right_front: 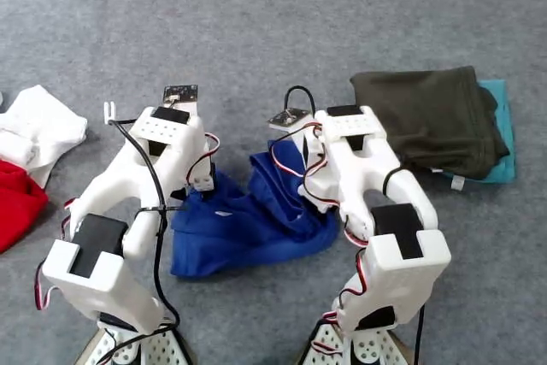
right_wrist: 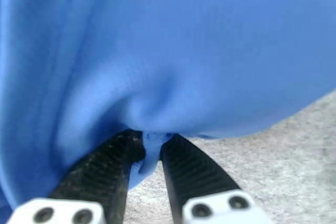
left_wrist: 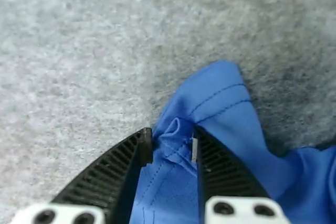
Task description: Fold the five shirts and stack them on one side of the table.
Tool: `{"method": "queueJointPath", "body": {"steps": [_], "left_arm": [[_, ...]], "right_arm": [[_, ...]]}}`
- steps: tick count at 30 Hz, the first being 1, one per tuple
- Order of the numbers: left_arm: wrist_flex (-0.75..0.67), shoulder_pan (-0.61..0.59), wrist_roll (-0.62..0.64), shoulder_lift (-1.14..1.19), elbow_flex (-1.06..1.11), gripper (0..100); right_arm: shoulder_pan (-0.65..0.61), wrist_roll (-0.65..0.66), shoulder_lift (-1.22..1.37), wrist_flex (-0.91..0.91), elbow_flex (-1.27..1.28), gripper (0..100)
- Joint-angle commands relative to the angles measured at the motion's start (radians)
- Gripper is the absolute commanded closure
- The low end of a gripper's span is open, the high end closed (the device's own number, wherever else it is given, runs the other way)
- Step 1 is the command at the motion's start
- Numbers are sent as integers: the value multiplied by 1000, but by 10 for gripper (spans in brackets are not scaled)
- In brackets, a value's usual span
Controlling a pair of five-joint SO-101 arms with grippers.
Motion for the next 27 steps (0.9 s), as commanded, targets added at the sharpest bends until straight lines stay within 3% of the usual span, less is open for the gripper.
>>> {"method": "queueJointPath", "body": {"steps": [1,5,15,22,27], "left_arm": [[-17,-8,-8,-2,4,873],[-17,-10,-8,-2,2,972],[38,-18,-74,-14,-28,971],[245,-231,-152,-14,-239,971],[417,-346,-209,-14,-432,971]], "right_arm": [[3,5,22,-84,5,984],[3,5,22,-84,5,984],[3,5,22,-84,5,984],[-8,-3,-7,-44,-15,975],[-12,-3,-168,126,-117,809]]}}
